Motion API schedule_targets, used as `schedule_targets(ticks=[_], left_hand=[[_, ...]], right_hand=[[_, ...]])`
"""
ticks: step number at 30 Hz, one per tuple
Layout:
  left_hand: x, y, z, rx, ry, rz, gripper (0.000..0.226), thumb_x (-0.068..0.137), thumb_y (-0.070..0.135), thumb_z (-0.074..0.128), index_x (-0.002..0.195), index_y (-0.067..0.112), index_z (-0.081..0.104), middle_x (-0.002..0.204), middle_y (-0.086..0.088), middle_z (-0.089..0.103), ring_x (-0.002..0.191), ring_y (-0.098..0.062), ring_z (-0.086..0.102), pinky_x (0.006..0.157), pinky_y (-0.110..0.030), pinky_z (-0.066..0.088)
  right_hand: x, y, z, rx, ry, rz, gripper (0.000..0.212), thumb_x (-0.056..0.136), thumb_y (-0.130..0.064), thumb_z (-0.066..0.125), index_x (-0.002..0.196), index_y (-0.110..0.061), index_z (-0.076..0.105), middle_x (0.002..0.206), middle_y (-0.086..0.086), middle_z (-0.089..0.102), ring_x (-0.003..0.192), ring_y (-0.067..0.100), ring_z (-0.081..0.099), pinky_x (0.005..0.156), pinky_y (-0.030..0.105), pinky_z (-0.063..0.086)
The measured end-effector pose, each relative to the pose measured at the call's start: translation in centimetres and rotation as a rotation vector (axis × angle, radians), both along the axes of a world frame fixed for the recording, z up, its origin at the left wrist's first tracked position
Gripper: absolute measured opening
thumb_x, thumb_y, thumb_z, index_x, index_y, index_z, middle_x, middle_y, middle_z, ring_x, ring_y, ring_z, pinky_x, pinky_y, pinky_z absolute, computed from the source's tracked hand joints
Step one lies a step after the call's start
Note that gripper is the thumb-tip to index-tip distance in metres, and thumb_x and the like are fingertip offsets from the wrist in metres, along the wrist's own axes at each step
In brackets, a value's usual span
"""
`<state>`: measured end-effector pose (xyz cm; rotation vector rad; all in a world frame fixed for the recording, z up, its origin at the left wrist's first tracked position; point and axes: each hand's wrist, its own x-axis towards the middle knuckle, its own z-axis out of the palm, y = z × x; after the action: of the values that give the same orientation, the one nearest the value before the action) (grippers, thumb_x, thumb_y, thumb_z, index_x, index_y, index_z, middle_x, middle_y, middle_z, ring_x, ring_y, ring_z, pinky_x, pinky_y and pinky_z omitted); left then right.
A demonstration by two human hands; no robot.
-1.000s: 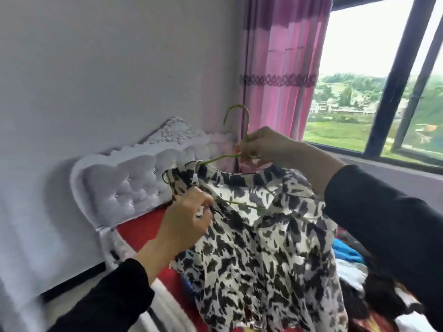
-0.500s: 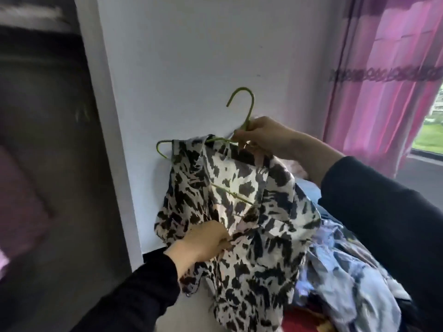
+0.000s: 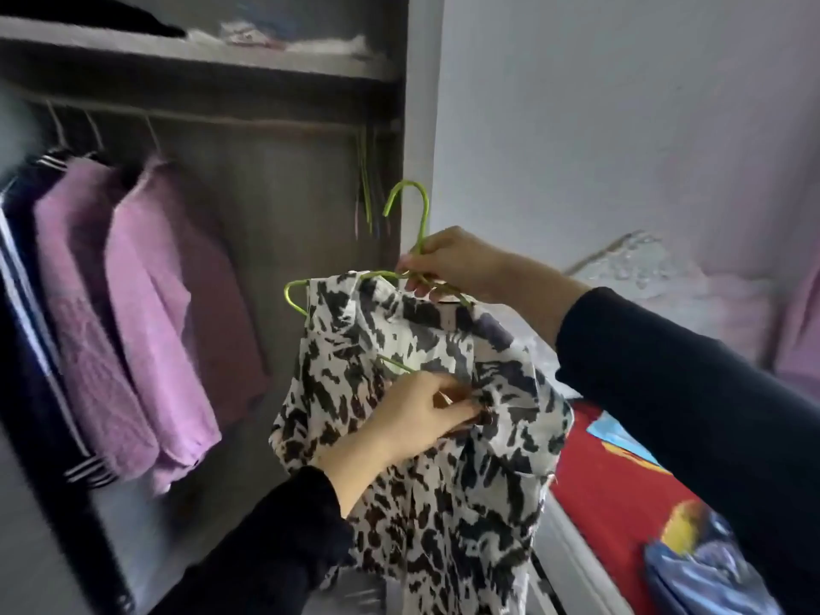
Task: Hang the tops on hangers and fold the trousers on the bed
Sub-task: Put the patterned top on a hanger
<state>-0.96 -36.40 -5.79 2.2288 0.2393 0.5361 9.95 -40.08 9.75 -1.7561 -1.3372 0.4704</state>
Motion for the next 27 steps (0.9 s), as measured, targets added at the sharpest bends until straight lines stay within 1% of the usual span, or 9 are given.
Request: schedule_targets(ticks=[3, 6, 10, 12, 13, 15, 18, 22, 27], left_hand=[[-2.0, 4.0, 0.2, 0.081, -0.096, 0.219, 0.012, 0.091, 0.027, 0.062, 0.091, 0.021, 0.073, 0.068, 0.008, 0.070, 0.041, 0.003, 0.051, 0.042, -0.012, 0.038], [-5.4, 8.9, 0.8, 0.271, -0.031, 0.462, 0.014, 0.094, 0.026, 0.059, 0.088, 0.021, 0.071, 0.062, 0.005, 0.066, 0.040, -0.003, 0.048, 0.039, -0.016, 0.035], [-8.4, 13.4, 1.8, 0.307, 0.066, 0.507, 0.017, 0.091, 0.030, 0.061, 0.079, 0.024, 0.072, 0.069, 0.007, 0.067, 0.061, -0.005, 0.061, 0.065, -0.031, 0.053], [-9.2, 15.4, 2.4, 0.386, -0.106, 0.603, 0.012, 0.088, 0.027, 0.064, 0.079, 0.022, 0.070, 0.084, 0.010, 0.062, 0.078, -0.007, 0.057, 0.074, -0.034, 0.050], [-9.5, 16.6, 2.8, 0.467, -0.252, 0.715, 0.006, 0.086, 0.027, 0.066, 0.087, 0.022, 0.069, 0.094, 0.008, 0.059, 0.088, -0.009, 0.052, 0.079, -0.033, 0.046], [-10.3, 19.7, 4.1, 0.587, -0.365, 0.954, 0.036, 0.081, 0.033, 0.071, 0.114, 0.023, 0.061, 0.113, -0.001, 0.051, 0.105, -0.018, 0.041, 0.088, -0.037, 0.038], [-11.3, 25.0, 6.2, 0.634, -0.071, 1.035, 0.059, 0.081, 0.050, 0.067, 0.132, 0.024, 0.051, 0.126, -0.006, 0.053, 0.119, -0.029, 0.041, 0.096, -0.049, 0.036], [-11.8, 30.2, 7.3, 0.531, -0.060, 0.870, 0.029, 0.086, 0.047, 0.064, 0.098, 0.021, 0.069, 0.078, 0.003, 0.069, 0.082, -0.026, 0.066, 0.074, -0.037, 0.047], [-10.8, 34.5, 7.8, 0.415, -0.222, 0.855, 0.010, 0.085, 0.029, 0.070, 0.081, 0.020, 0.067, 0.064, 0.004, 0.065, 0.065, -0.008, 0.061, 0.062, -0.027, 0.046]], right_hand=[[-0.6, 3.8, 0.1, -0.045, -0.023, 0.079, 0.027, 0.096, -0.017, 0.059, 0.102, 0.008, 0.066, 0.088, 0.019, 0.066, 0.067, 0.019, 0.059, 0.053, 0.021, 0.050], [-0.7, 7.0, -0.3, -0.098, -0.032, 0.152, 0.028, 0.095, -0.020, 0.059, 0.103, 0.006, 0.066, 0.088, 0.017, 0.067, 0.071, 0.021, 0.058, 0.059, 0.027, 0.051], [-1.7, 11.5, -0.9, -0.121, -0.078, 0.252, 0.027, 0.095, -0.021, 0.060, 0.096, 0.004, 0.069, 0.086, 0.015, 0.068, 0.069, 0.021, 0.057, 0.058, 0.028, 0.049], [-2.1, 13.8, -0.7, -0.114, -0.064, 0.294, 0.025, 0.095, -0.021, 0.060, 0.092, 0.002, 0.070, 0.087, 0.018, 0.069, 0.067, 0.020, 0.057, 0.056, 0.025, 0.049], [-2.1, 14.8, -0.5, -0.106, -0.054, 0.311, 0.025, 0.095, -0.020, 0.060, 0.092, 0.003, 0.070, 0.088, 0.019, 0.069, 0.065, 0.018, 0.059, 0.054, 0.022, 0.050], [-2.0, 16.8, -0.1, -0.080, -0.045, 0.348, 0.025, 0.096, -0.018, 0.059, 0.094, 0.005, 0.069, 0.084, 0.017, 0.070, 0.057, 0.012, 0.060, 0.051, 0.020, 0.048], [-1.4, 19.8, 0.5, -0.046, -0.039, 0.406, 0.030, 0.096, -0.017, 0.058, 0.100, 0.012, 0.066, 0.088, 0.021, 0.069, 0.062, 0.015, 0.059, 0.055, 0.024, 0.046], [-0.2, 23.8, 1.2, -0.006, -0.106, 0.436, 0.028, 0.094, -0.019, 0.061, 0.100, 0.007, 0.069, 0.088, 0.014, 0.073, 0.070, 0.017, 0.063, 0.074, 0.034, 0.055], [1.2, 28.0, 1.7, 0.135, -0.123, 0.424, 0.023, 0.089, -0.025, 0.068, 0.105, -0.009, 0.073, 0.098, 0.010, 0.073, 0.083, 0.010, 0.065, 0.082, 0.026, 0.054]])
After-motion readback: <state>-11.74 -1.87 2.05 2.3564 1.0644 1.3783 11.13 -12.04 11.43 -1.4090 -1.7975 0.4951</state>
